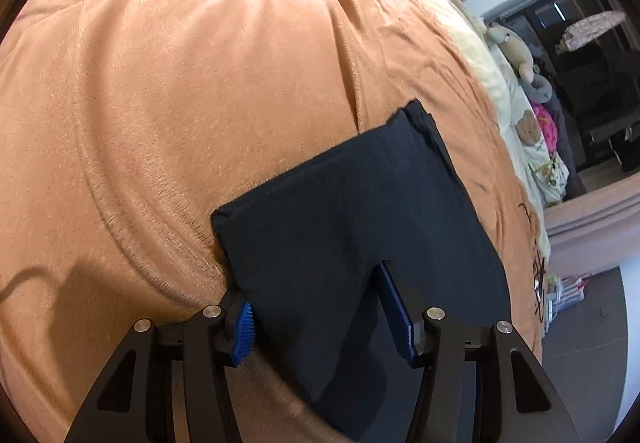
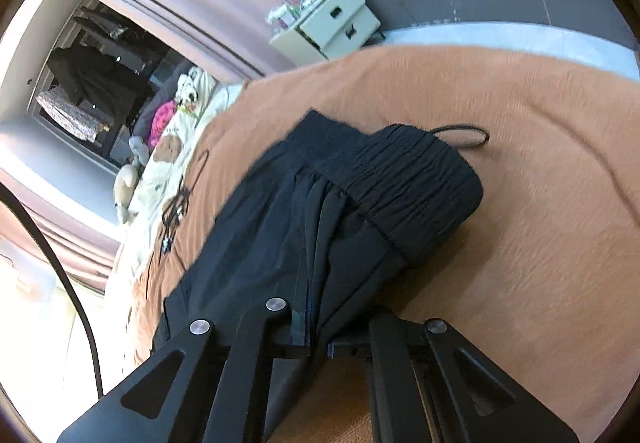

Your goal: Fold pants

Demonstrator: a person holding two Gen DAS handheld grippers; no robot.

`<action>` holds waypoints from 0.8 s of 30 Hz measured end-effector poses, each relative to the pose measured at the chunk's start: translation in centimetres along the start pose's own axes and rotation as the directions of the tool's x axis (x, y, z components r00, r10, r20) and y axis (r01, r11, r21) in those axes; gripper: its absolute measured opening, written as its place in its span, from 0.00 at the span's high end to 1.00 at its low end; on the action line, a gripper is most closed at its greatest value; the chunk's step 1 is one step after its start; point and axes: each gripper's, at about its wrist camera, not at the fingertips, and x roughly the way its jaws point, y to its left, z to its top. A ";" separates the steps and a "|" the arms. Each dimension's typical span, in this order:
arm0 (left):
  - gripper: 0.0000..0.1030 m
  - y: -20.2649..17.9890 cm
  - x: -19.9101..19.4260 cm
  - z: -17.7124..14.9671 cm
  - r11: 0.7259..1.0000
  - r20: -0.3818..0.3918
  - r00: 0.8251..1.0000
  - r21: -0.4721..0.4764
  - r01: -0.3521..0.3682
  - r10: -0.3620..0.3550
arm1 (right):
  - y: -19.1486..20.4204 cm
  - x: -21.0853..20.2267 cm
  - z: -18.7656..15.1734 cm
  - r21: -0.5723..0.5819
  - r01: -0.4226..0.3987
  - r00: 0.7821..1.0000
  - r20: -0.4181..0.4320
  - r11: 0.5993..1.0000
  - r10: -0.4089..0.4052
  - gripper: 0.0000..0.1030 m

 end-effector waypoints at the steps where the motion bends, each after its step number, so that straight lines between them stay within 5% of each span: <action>1: 0.45 -0.2 0.0 -0.1 1.000 -0.002 1.000 0.005 -0.011 0.011 | 0.1 -0.3 0.0 -0.003 0.005 1.000 0.008 1.000 -0.005 1.00; 10: 0.48 1.3 -0.4 -0.1 0.997 -0.019 0.997 -0.040 0.068 -0.069 | 0.7 -0.4 -1.9 -0.005 0.038 0.999 0.027 0.999 -0.038 1.00; 15: 0.50 0.7 -0.2 -0.1 0.999 -0.017 0.999 -0.005 0.045 -0.046 | 0.4 -0.1 -1.7 0.007 0.048 0.999 0.024 0.999 -0.049 1.00; 18: 0.66 0.2 0.3 0.4 1.000 0.001 1.000 0.023 0.013 -0.013 | 0.6 -0.1 -1.4 0.003 0.040 0.999 0.015 0.999 -0.040 1.00; 19: 0.87 0.2 0.5 0.6 1.000 0.000 1.000 0.027 0.006 -0.006 | 0.5 -0.2 -1.2 0.002 0.037 0.999 0.012 0.999 -0.037 1.00; 20: 0.94 0.4 0.7 0.9 1.000 -0.008 1.000 0.014 0.020 -0.020 | 0.6 -0.3 -1.2 0.001 0.033 0.999 0.007 0.999 -0.033 1.00; 24: 0.97 0.0 -0.4 1.5 0.998 0.009 0.998 0.006 0.056 -0.056 | 0.8 -0.6 -0.2 -0.023 0.020 1.000 -0.004 1.000 -0.020 1.00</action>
